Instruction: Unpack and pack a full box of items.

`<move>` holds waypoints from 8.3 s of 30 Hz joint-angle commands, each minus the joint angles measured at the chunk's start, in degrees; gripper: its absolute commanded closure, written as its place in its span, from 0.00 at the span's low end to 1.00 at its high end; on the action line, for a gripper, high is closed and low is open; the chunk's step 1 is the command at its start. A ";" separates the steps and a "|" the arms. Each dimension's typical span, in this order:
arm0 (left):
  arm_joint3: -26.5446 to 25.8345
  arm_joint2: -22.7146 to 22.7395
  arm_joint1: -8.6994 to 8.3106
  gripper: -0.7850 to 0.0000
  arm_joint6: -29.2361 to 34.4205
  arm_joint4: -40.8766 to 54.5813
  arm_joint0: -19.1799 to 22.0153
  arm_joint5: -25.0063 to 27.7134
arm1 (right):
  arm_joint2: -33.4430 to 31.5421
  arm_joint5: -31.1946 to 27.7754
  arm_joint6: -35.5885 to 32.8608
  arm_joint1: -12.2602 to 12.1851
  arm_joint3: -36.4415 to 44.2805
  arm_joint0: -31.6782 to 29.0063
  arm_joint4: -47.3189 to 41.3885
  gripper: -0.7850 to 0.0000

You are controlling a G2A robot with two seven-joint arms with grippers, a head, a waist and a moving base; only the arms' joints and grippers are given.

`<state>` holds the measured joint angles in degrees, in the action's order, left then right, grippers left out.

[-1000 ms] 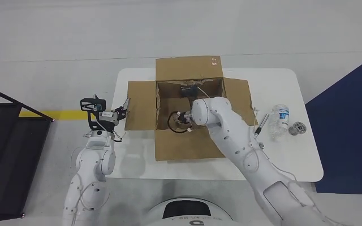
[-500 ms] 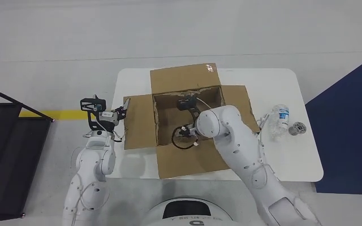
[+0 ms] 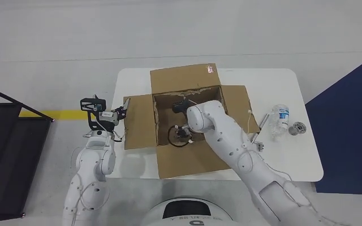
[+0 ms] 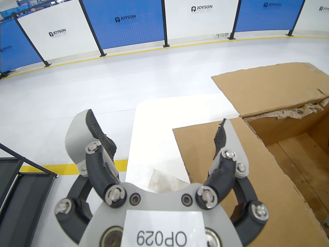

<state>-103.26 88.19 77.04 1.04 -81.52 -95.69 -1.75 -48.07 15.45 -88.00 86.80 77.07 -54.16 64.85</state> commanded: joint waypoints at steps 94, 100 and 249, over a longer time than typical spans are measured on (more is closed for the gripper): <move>0.00 0.00 0.00 0.00 0.00 0.00 0.00 0.00 | -39.80 -22.62 56.87 -7.46 53.44 -52.87 -12.10 1.00; 0.00 0.00 0.00 0.00 0.00 0.00 0.00 0.00 | -39.64 -22.89 56.77 -7.46 53.35 -52.86 -12.67 1.00; 0.00 0.00 0.00 0.00 0.00 0.00 0.00 0.00 | -52.15 7.16 44.32 -12.33 30.19 -53.80 -9.26 0.76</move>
<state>-103.26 88.19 77.04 1.04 -81.52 -95.69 -1.75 -100.23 22.61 -43.65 74.48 107.31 -107.99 55.52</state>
